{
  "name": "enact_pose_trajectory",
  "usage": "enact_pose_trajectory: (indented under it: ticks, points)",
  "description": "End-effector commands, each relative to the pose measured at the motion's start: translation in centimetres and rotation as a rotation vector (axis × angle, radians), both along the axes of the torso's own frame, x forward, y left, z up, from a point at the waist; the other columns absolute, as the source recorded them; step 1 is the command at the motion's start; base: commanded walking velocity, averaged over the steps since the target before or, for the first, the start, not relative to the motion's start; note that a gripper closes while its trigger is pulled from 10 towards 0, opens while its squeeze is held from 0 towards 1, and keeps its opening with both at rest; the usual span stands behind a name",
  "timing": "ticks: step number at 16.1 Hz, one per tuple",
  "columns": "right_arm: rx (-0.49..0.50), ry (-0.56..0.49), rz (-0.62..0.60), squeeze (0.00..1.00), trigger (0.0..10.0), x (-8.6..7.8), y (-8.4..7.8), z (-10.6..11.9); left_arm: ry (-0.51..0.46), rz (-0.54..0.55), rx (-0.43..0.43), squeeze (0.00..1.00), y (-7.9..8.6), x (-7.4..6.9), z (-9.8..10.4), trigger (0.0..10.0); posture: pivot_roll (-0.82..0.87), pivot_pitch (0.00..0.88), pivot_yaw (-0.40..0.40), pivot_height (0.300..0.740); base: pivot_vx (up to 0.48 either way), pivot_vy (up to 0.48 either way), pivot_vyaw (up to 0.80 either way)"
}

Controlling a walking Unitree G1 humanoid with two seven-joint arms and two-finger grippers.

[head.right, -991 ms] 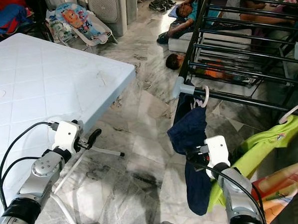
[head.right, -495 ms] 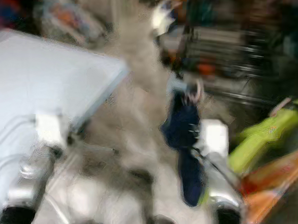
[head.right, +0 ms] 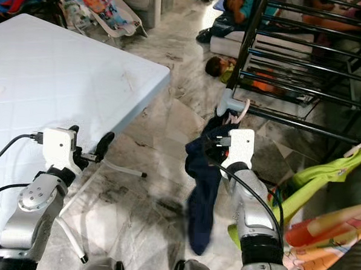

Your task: Hang hanger

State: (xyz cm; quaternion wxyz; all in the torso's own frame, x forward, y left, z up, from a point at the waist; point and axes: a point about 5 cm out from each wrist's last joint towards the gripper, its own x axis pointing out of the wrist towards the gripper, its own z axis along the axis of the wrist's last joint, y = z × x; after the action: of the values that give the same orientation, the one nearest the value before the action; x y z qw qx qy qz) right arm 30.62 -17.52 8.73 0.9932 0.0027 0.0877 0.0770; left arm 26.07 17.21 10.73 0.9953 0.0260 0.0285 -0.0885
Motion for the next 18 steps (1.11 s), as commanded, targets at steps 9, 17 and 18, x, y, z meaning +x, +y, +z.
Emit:
enact_pose_trajectory:
  ticks: [9, 17, 18]
  points:
    - [-0.121, 0.212, -0.217, 0.00, 10.0, -0.8, -4.5, -2.0, 0.103, -0.134, 0.094, 0.00, -0.3, -0.4, -0.1, 10.0, 0.03, 0.124, 0.010, 0.740, 0.000, 0.000, 0.00]
    - [-0.164, 0.218, -0.278, 0.16, 10.0, -1.1, -5.9, -2.0, 0.147, -0.192, 0.134, 0.00, -0.3, -0.7, -0.2, 10.0, 0.03, 0.154, 0.037, 0.740, 0.000, 0.000, 0.00]
    - [-0.141, 0.209, -0.258, 0.00, 10.0, -0.9, -5.8, -1.9, 0.149, -0.199, 0.140, 0.00, -0.3, -0.7, -0.2, 10.0, 0.03, 0.155, 0.038, 0.740, 0.000, 0.000, 0.00]
